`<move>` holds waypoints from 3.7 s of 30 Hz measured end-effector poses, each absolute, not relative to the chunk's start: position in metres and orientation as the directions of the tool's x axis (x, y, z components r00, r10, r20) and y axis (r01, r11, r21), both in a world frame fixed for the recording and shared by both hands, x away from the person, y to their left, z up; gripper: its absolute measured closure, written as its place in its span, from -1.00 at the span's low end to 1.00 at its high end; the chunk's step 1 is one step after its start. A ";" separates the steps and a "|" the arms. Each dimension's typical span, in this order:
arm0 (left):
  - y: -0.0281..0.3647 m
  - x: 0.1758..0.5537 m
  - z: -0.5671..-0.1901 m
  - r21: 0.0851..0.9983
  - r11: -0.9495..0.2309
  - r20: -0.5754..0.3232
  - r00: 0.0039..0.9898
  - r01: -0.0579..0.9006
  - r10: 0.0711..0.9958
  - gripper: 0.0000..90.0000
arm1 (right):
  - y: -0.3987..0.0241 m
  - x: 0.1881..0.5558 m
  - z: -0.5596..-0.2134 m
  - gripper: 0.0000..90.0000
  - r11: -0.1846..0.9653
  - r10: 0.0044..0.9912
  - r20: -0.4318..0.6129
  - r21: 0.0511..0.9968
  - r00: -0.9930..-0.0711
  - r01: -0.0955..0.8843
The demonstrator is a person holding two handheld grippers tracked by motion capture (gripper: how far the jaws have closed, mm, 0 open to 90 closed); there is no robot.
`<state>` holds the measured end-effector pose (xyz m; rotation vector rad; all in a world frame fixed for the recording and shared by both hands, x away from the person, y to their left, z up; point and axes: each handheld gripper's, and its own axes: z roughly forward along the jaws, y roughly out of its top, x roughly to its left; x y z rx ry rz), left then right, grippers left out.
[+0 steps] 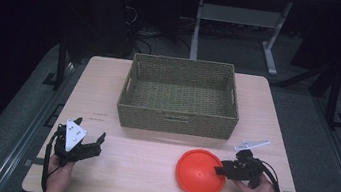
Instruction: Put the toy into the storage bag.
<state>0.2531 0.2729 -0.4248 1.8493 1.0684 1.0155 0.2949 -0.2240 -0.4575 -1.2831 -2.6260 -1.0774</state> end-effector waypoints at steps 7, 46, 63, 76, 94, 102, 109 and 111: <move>0.272 0.254 -0.425 0.881 -0.363 0.258 0.336 0.303 0.906 -0.72 | -0.224 0.296 -0.460 0.29 0.418 0.691 0.316 0.560 -0.650 0.716; 0.273 0.251 -0.425 0.881 -0.362 0.262 0.325 0.303 0.909 -0.72 | -0.205 0.298 -0.382 0.82 0.429 0.658 0.263 0.639 -0.705 0.638; 0.273 0.252 -0.425 0.880 -0.366 0.264 0.327 0.303 0.907 -0.72 | -0.183 0.316 -0.324 0.82 0.473 0.604 0.230 0.667 -0.763 0.576; 0.274 0.252 -0.424 0.880 -0.365 0.264 0.326 0.304 0.908 -0.72 | -0.175 0.338 -0.285 0.82 0.456 0.584 0.246 0.689 -0.774 0.563; 0.273 0.251 -0.424 0.880 -0.365 0.264 0.328 0.302 0.907 -0.72 | -0.172 0.365 -0.249 0.82 0.425 0.598 0.254 0.704 -0.760 0.569; 0.273 0.252 -0.424 0.880 -0.367 0.265 0.330 0.302 0.906 -0.72 | -0.171 0.379 -0.239 0.82 0.404 0.610 0.259 0.711 -0.749 0.575; 0.274 0.252 -0.424 0.882 -0.364 0.262 0.328 0.301 0.907 -0.72 | -0.172 0.393 -0.232 0.82 0.383 0.627 0.269 0.711 -0.731 0.590; 0.274 0.252 -0.424 0.882 -0.364 0.263 0.328 0.299 0.907 -0.72 | -0.171 0.397 -0.230 0.82 0.380 0.635 0.266 0.709 -0.725 0.593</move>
